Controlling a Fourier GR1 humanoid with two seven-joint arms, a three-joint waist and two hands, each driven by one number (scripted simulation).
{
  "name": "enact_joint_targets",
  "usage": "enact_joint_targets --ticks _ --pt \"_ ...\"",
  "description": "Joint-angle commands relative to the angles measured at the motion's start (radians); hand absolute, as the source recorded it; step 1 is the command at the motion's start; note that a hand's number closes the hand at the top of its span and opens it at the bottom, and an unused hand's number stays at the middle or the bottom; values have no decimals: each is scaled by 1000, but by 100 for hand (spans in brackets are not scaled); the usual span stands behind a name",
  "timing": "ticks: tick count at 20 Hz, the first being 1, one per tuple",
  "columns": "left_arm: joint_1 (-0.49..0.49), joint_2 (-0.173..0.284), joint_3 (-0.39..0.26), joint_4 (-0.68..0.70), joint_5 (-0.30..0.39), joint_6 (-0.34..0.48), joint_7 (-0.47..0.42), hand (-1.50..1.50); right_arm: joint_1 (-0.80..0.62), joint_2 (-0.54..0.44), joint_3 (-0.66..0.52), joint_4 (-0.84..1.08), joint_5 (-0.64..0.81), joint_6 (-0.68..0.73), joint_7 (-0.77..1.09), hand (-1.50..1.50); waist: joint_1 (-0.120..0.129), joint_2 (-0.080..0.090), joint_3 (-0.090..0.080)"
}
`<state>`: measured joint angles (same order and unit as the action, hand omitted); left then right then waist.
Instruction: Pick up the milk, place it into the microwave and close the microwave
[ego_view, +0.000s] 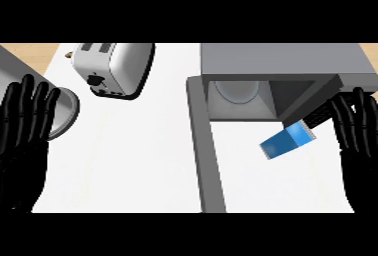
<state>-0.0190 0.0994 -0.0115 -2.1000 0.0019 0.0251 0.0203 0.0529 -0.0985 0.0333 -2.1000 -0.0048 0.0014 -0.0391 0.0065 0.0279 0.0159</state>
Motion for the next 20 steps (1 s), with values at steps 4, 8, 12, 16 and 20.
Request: enact_joint_targets --ticks 4,8,12,16,20 --pt "12 50 58 -67 26 -20 122 -150 -90 -97 -212 47 -270 115 72 -150 -5 -29 -15" --pt "45 -20 86 -55 220 -36 128 -150 -168 -149 -245 87 -503 208 179 -150 5 -31 -16" --pt "220 -16 82 -205 261 -78 144 -150 -113 -177 -311 38 -595 217 228 -150 -1 -31 -16" --pt "324 -4 150 -286 362 -133 150 -150 -95 -203 -347 35 -615 216 273 -150 -2 -31 -16" --pt "427 -1 210 -375 445 -192 152 -150 -122 -143 -280 167 -452 214 168 -150 9 -29 -16"
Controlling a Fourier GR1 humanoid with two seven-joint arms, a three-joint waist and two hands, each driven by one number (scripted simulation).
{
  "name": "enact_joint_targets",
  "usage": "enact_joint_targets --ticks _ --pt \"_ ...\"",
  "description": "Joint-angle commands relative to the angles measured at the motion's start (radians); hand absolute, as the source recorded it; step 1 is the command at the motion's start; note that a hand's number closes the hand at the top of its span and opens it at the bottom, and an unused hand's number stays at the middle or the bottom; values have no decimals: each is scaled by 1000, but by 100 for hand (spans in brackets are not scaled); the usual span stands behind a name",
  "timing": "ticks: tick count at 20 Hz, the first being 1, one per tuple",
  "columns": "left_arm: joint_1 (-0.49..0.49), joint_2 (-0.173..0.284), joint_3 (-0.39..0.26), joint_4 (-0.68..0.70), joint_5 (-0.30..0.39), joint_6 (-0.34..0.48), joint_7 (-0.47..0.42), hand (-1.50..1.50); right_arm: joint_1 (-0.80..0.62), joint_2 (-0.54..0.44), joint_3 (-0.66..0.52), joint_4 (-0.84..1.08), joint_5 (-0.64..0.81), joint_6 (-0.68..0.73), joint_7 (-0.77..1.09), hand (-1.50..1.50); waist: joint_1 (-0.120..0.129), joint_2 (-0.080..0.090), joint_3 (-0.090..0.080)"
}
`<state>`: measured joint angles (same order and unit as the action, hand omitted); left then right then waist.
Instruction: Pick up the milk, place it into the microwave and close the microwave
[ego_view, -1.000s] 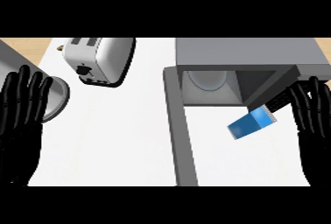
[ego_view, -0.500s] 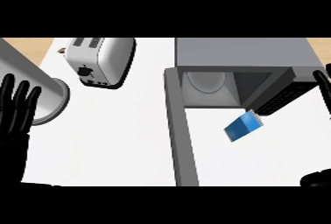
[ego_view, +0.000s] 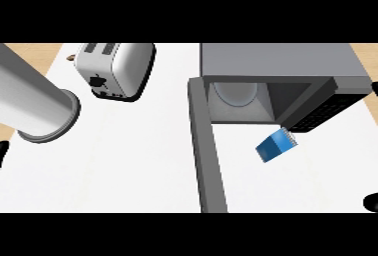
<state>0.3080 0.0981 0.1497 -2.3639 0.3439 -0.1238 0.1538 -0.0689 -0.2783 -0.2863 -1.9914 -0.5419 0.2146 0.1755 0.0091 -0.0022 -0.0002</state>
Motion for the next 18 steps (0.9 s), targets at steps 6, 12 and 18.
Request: enact_joint_targets --ticks 6,12,18 --pt "206 -70 11 -188 57 -81 -10 -150 35 55 60 77 161 -3 -69 -150 8 -1 0" --pt "243 -16 151 -124 202 -181 -64 -150 64 69 36 254 251 13 -186 -150 18 0 0" --pt "272 -61 141 -115 182 -204 -83 -150 19 44 22 473 324 31 -285 -150 16 2 1"
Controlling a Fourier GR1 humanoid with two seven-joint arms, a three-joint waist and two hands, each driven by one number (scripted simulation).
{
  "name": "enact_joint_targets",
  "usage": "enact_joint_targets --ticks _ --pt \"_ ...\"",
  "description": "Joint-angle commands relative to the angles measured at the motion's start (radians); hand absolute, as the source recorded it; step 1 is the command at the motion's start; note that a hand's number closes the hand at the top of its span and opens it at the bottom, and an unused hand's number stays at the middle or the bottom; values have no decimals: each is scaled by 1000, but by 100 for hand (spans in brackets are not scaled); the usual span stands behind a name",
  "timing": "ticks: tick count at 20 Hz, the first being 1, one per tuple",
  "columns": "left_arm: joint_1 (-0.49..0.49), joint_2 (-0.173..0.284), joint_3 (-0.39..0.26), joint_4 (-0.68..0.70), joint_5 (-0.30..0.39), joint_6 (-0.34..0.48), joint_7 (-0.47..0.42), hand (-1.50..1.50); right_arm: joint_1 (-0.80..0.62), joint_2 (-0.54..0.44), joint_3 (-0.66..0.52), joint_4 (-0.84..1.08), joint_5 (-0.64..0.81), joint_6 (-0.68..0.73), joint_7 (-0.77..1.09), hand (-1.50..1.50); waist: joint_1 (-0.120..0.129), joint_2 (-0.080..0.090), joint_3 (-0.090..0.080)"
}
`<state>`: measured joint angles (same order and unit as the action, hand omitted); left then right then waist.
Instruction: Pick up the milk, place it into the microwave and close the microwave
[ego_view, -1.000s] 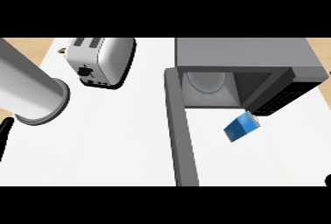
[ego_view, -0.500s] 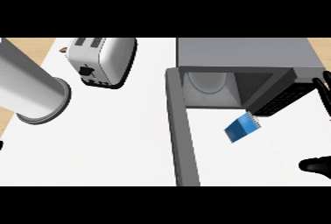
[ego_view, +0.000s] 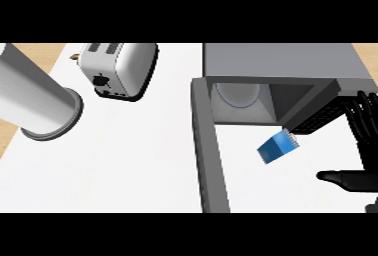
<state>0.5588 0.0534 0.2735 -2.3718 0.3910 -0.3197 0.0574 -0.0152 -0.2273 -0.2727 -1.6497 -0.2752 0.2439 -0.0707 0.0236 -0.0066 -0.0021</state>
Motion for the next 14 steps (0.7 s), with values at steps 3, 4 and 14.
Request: enact_joint_targets --ticks 3,4,14 --pt "73 -46 -20 -149 108 -38 -1 -150 -15 24 21 202 83 5 -117 -150 11 6 4" --pt "86 -42 9 -112 128 -52 -22 -150 29 26 15 225 101 18 -170 -150 12 5 4" --pt "77 -24 8 -57 133 -105 -70 -150 66 16 42 415 240 8 -392 -150 38 12 6"
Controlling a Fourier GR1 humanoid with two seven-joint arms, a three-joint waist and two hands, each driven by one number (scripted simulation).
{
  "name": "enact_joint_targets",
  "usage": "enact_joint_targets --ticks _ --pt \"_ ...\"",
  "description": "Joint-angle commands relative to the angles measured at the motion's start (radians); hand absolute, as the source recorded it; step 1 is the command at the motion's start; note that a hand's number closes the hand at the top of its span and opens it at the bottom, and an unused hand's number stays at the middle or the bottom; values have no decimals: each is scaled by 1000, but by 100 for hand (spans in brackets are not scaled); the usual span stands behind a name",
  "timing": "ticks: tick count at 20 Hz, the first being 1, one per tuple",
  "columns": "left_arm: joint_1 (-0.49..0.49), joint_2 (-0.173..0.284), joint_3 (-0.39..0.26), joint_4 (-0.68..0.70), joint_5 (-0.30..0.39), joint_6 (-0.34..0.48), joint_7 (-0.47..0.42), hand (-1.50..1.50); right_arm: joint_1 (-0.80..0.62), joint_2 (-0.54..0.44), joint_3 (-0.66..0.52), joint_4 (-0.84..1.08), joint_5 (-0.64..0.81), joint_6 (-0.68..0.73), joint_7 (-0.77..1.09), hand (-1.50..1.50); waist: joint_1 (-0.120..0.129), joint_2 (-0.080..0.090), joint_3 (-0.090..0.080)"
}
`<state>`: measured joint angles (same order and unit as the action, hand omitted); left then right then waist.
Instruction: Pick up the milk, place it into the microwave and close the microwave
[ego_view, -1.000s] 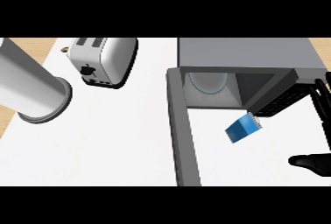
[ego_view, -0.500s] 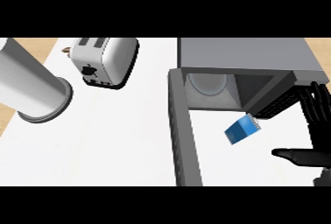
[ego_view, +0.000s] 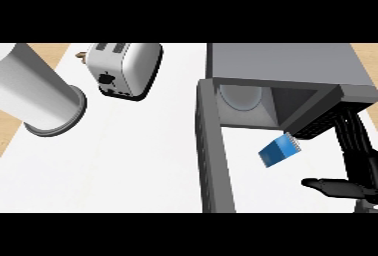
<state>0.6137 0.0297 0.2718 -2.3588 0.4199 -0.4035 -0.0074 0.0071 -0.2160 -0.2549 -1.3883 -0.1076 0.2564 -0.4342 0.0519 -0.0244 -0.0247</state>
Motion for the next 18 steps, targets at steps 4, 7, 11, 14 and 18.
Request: enact_joint_targets --ticks 4,7,11,14,18 --pt "51 -10 12 -105 128 -25 0 -150 -70 -8 15 358 123 -28 -131 -150 7 30 29" --pt "109 -10 39 -130 158 -43 -4 -150 -144 -10 16 466 141 -33 -164 -150 13 28 29" --pt "113 1 40 -115 167 -61 -5 -150 -148 36 22 569 146 -31 -294 -150 13 30 30" --pt "109 0 47 -114 165 -63 -19 -150 -179 1 0 629 134 -1 -313 -150 8 29 29" --pt "111 -5 27 -106 151 -68 -17 -150 -208 28 2 707 134 4 -377 -150 12 33 30"
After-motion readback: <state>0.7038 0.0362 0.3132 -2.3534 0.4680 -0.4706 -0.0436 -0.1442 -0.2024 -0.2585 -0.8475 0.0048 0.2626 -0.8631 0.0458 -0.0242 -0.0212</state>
